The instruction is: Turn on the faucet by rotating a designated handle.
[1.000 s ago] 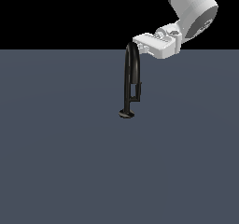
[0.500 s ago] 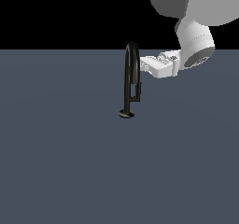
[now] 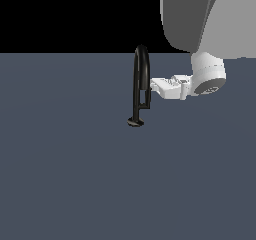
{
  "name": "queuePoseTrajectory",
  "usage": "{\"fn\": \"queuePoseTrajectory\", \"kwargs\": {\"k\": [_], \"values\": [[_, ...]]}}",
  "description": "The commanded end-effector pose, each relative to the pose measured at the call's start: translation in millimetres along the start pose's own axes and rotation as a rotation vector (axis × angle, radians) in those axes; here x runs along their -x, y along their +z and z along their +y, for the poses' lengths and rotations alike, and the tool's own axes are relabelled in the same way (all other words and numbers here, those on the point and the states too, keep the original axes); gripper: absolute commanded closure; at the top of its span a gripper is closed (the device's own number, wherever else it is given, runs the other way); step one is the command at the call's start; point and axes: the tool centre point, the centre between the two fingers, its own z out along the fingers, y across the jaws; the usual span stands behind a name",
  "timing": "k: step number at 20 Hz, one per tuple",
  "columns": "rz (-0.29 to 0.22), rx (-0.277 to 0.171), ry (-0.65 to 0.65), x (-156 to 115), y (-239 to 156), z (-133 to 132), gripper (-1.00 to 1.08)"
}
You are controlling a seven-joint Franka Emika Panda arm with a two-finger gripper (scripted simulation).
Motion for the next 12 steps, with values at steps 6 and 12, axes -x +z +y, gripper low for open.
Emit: {"fn": "queuePoseTrajectory", "kwargs": {"k": [6, 12], "values": [[-0.023, -0.025, 0.023, -10.7, 0.7, -1.0, 1.08], [-0.023, -0.024, 0.023, -9.3, 1.0, 3.7, 1.08]]}}
